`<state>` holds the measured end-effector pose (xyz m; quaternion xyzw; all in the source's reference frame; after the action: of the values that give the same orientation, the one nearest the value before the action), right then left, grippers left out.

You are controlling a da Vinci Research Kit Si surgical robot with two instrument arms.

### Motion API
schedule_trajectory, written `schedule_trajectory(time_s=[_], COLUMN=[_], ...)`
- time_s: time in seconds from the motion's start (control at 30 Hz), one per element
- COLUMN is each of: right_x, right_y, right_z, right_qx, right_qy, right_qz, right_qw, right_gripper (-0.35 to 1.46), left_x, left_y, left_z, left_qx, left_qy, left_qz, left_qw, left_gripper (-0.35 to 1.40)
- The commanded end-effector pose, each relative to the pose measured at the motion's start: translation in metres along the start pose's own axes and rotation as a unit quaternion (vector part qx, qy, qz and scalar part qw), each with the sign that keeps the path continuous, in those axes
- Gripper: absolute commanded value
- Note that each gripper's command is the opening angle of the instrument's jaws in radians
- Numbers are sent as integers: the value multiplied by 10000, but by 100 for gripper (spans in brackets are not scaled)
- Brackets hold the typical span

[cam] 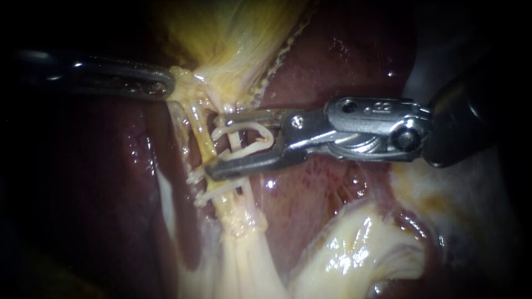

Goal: Clipping third clip left tube

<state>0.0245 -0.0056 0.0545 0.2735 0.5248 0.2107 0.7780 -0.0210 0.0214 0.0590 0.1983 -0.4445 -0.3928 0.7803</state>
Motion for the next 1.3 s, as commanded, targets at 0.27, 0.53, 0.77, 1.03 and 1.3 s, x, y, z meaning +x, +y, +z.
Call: schedule_trajectory(time_s=[0.27, 0.53, 0.77, 1.03, 1.3], right_x=[-23, -21, -26, -16, 14], right_y=[31, 38, 36, 36, 33], right_z=[12, 31, 49, 57, 43], right_qx=[-121, -133, -33, 645, 1167], right_qy=[-114, -128, -117, 870, 1634], right_qz=[212, 489, 552, 1246, 1782], right_qw=[9996, 9986, 9984, 9863, 9633], right_gripper=[45, 45, 45, 45, 44], left_x=[0, 1, 1, 1, 1], left_y=[0, 0, 0, 1, 1], left_z=[0, 0, 1, 3, 3], left_qx=[0, 0, -3, -6, -5], left_qy=[0, -1, -2, -2, -2], left_qz=[1, 2, 2, 3, 3], left_qw=[10000, 10000, 10000, 10000, 10000], left_gripper=[-35, -35, -35, -35, -35])
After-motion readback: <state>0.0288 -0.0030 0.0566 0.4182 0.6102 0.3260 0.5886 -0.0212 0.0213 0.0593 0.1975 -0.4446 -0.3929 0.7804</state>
